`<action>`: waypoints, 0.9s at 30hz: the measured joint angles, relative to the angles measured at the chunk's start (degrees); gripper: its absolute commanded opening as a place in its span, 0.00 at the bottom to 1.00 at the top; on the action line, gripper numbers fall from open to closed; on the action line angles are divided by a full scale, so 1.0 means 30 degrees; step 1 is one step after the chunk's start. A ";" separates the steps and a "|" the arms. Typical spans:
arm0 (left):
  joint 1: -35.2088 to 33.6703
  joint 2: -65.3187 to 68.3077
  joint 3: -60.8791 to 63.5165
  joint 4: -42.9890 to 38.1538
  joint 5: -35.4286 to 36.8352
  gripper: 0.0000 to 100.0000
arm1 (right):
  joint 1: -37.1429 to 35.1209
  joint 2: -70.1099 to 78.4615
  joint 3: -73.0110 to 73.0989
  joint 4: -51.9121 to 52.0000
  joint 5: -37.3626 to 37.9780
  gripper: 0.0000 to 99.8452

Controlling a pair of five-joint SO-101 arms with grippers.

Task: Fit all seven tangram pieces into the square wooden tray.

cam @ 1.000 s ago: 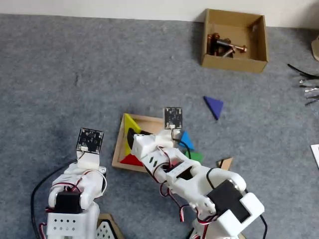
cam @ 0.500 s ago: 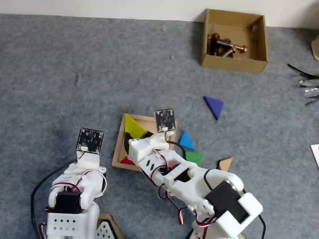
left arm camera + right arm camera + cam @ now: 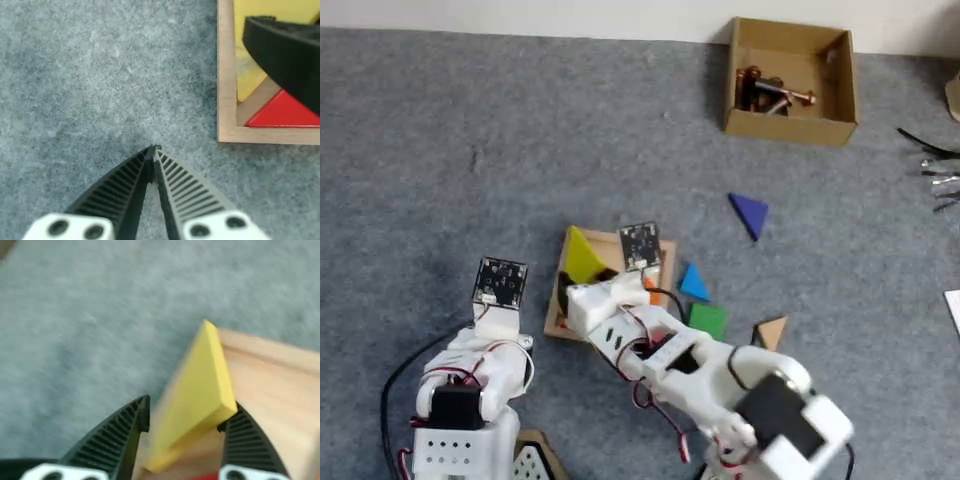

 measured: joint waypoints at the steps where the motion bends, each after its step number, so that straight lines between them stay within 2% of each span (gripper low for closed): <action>1: 0.0000 0.0000 0.0000 0.0000 0.0000 0.01 | 0.0000 -0.0557 0.0205 0.0000 0.0000 0.21; 21: 0.0000 0.0000 0.0000 0.0000 0.0000 0.01 | -0.0059 -0.7004 0.4220 0.0000 0.0000 0.21; 27: 0.0000 0.0000 0.0000 0.0000 0.0000 0.01 | 0.1201 -0.9026 0.5099 0.0000 0.0000 0.21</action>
